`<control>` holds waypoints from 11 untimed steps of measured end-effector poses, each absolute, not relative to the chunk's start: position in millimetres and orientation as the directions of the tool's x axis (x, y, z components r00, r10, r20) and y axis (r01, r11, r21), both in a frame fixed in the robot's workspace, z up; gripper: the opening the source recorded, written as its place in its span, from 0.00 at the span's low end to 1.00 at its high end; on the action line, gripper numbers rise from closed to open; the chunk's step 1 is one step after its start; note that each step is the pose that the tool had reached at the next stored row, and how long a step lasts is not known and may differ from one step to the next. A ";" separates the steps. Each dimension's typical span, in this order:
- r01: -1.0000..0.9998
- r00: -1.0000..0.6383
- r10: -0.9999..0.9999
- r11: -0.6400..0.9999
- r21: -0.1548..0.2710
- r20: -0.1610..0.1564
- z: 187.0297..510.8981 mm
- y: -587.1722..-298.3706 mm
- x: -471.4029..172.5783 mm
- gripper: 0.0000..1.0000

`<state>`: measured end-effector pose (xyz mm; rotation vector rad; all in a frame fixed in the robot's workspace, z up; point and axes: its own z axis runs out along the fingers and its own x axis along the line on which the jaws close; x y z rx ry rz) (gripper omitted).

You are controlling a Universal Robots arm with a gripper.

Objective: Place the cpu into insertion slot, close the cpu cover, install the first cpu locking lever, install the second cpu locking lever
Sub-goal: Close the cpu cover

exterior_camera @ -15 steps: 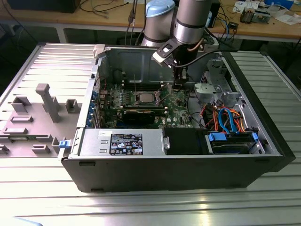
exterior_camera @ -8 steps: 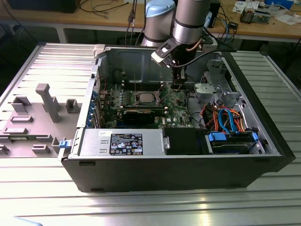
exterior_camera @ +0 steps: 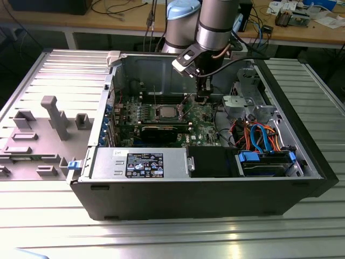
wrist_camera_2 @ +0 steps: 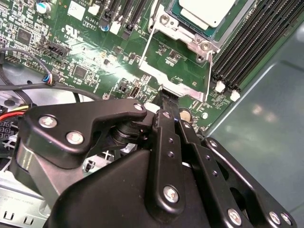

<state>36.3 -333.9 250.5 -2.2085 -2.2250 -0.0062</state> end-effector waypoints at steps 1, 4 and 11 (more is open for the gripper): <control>1.000 -0.007 1.000 0.007 -0.002 0.008 250.5 -333.9 35.9 0.11; 1.000 -0.008 1.000 0.008 -0.002 0.008 250.4 -333.9 34.6 0.11; 1.000 -0.008 1.000 0.008 -0.002 0.008 250.5 -334.0 31.8 0.11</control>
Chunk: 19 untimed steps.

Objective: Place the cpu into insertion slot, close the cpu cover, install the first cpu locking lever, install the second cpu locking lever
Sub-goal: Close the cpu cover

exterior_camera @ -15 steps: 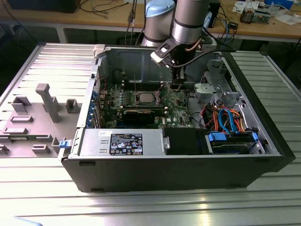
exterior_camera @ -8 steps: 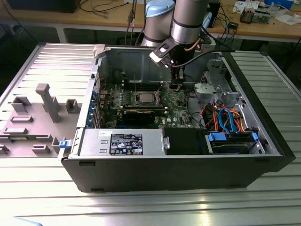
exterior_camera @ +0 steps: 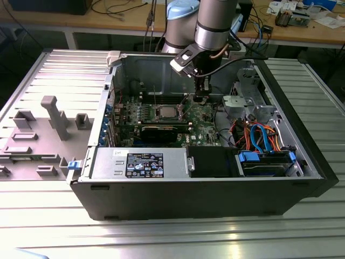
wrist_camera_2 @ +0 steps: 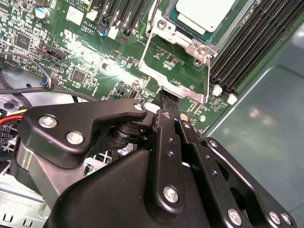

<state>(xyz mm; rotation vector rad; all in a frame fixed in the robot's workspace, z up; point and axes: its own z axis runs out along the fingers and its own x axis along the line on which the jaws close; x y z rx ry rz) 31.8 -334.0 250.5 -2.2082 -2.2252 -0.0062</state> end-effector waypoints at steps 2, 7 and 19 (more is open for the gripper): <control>1.000 -0.008 1.000 0.008 -0.002 0.007 250.5 -334.0 31.0 0.11; 1.000 -0.008 1.000 0.008 -0.002 0.007 250.5 -334.1 28.7 0.11; 1.000 -0.009 1.000 0.009 -0.002 0.007 250.4 -334.5 21.5 0.11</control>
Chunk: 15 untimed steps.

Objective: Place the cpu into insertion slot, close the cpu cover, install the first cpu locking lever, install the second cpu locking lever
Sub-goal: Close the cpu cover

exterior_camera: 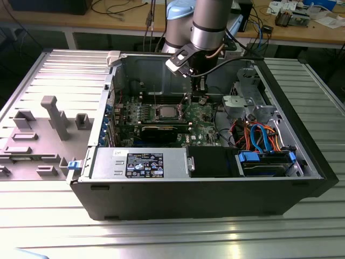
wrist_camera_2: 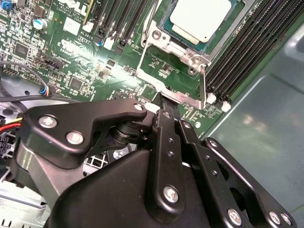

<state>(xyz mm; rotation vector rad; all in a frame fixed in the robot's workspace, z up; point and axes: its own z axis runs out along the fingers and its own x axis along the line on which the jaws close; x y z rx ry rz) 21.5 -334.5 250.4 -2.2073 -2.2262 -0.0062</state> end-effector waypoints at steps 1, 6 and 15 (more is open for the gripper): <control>1.000 -0.009 1.000 0.009 -0.002 0.007 250.4 -334.5 21.2 0.11; 1.000 -0.009 1.000 0.009 -0.002 0.008 250.4 -334.5 20.9 0.11; 1.000 -0.009 1.000 0.009 -0.002 0.008 250.4 -334.6 16.8 0.11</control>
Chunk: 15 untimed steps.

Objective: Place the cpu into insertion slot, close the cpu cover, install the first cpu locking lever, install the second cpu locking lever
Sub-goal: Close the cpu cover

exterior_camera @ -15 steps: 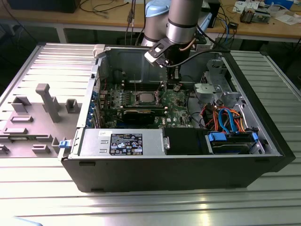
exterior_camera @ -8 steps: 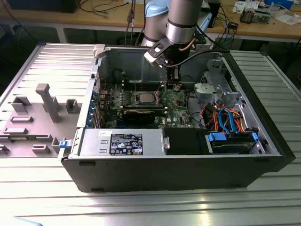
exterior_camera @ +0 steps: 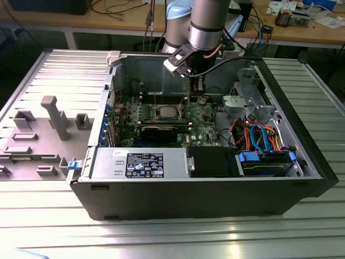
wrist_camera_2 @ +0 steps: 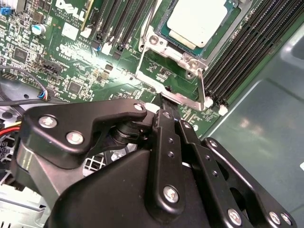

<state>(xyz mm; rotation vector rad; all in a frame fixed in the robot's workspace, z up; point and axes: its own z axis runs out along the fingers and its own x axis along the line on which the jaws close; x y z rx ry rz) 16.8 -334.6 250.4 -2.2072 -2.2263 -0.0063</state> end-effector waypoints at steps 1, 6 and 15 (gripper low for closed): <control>1.000 -0.009 1.000 0.009 -0.002 0.008 250.4 -334.6 16.1 0.11; 1.000 -0.009 1.000 0.009 -0.002 0.007 250.4 -334.7 12.5 0.11; 1.000 -0.009 1.000 0.009 -0.002 0.008 250.4 -334.8 4.3 0.11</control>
